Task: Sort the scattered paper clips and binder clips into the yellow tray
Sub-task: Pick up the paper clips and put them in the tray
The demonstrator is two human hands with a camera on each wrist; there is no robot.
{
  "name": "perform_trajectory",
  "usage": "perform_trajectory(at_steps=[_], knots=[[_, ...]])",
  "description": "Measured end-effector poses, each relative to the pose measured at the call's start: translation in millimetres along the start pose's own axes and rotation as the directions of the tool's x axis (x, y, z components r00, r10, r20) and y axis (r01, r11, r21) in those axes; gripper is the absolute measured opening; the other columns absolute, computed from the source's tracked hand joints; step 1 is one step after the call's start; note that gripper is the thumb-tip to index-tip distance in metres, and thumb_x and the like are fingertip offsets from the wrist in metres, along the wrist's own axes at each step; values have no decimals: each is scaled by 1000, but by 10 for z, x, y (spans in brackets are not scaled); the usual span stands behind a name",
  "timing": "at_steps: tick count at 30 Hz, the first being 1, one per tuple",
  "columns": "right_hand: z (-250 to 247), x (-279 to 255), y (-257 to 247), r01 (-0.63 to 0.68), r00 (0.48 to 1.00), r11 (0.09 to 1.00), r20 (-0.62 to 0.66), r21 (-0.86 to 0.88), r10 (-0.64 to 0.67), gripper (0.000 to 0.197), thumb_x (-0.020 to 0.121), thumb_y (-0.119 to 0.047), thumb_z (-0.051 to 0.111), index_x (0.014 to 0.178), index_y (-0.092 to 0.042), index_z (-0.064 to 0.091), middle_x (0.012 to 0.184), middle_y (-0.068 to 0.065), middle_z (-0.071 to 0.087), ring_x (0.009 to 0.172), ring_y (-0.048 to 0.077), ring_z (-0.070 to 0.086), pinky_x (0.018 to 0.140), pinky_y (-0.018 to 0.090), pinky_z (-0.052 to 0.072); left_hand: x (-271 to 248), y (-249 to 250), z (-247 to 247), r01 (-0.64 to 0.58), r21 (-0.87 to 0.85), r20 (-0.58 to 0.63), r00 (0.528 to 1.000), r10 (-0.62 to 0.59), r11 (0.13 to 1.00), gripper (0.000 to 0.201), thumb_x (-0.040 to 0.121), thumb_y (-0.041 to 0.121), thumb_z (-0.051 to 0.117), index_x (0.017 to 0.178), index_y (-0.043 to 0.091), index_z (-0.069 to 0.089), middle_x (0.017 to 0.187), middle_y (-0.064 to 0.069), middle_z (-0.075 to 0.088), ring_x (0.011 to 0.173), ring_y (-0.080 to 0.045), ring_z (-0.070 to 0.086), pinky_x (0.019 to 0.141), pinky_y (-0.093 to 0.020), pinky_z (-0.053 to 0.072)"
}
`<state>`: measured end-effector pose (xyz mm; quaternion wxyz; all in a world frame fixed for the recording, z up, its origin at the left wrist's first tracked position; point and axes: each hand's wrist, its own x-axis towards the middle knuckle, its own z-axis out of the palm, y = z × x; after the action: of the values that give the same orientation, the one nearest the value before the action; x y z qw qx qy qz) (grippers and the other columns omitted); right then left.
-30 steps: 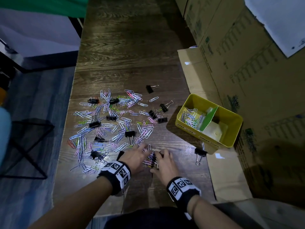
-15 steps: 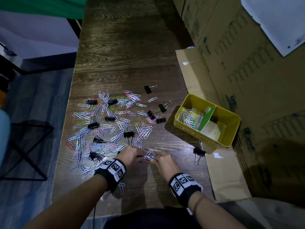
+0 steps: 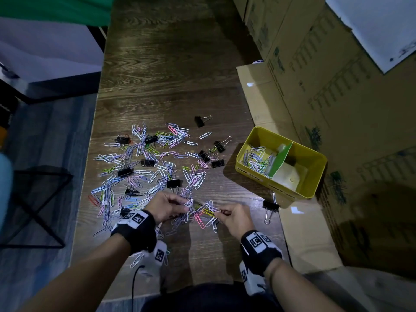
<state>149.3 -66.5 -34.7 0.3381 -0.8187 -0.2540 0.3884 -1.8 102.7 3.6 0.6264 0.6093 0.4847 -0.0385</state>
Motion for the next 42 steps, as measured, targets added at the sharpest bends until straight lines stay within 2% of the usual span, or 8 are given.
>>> perform_trajectory(at_steps=[15,22,25,29,32,35,38,42], knots=[[-639,-328,-349,202,962,803,-265,560,-57,17,72,1,76,79,-14,75,75,-5,72,69,5,65,66,19,52,52,1202,132,-94,-394,218,957,192,914,6,77,-2,61,76,3,58,77,-12,70,71,-24,69,61,-27,58],[-1114,-330,-649,385,880,723,-463,573,-101,21,70,-2,76,78,-21,76,78,-3,72,72,11,67,70,22,55,529,1807,1051,-402,-46,122,906,404,915,14,79,-1,67,82,11,61,70,-9,62,55,-15,61,58,-32,58],[-1311,-237,-701,422,837,753,-535,505,-110,19,68,-14,78,78,-30,77,83,-4,73,80,19,68,75,30,56,690,1779,1246,-525,487,226,847,480,698,18,80,18,65,96,13,67,86,-10,69,79,-25,64,76,-32,51],[-1544,16,-676,339,792,880,-606,333,-76,23,73,-9,78,95,-10,73,90,12,71,78,22,69,75,26,57,737,1635,1295,-585,734,436,795,422,345,31,84,39,53,105,19,64,93,-14,69,87,-32,64,77,-40,53],[-1643,252,-702,215,791,968,-605,131,-93,23,77,-14,76,98,-4,73,87,12,73,67,8,64,69,13,51,637,1498,1298,-668,707,570,732,373,232,32,95,37,44,98,10,62,93,-15,66,86,-30,61,77,-41,50],[-1615,479,-745,105,853,992,-506,-76,-129,19,82,-16,71,99,-7,73,89,11,73,78,16,65,84,29,54,517,1336,1204,-739,658,662,658,359,143,35,96,36,42,109,8,59,104,-16,65,96,-30,60,85,-41,49],[-1465,628,-763,42,932,945,-329,-323,-154,15,86,-16,66,98,-10,73,94,14,71,88,28,66,85,41,55,486,1162,1035,-792,607,708,578,407,69,35,94,31,44,118,9,56,110,-14,65,102,-28,59,92,-42,47],[-1251,609,-803,40,973,854,-176,-519,-152,20,88,-18,62,106,-15,70,102,12,67,96,29,64,75,28,50,373,986,676,-862,507,681,403,611,4,34,93,23,43,121,10,57,124,-10,60,115,-23,53,104,-36,40]])
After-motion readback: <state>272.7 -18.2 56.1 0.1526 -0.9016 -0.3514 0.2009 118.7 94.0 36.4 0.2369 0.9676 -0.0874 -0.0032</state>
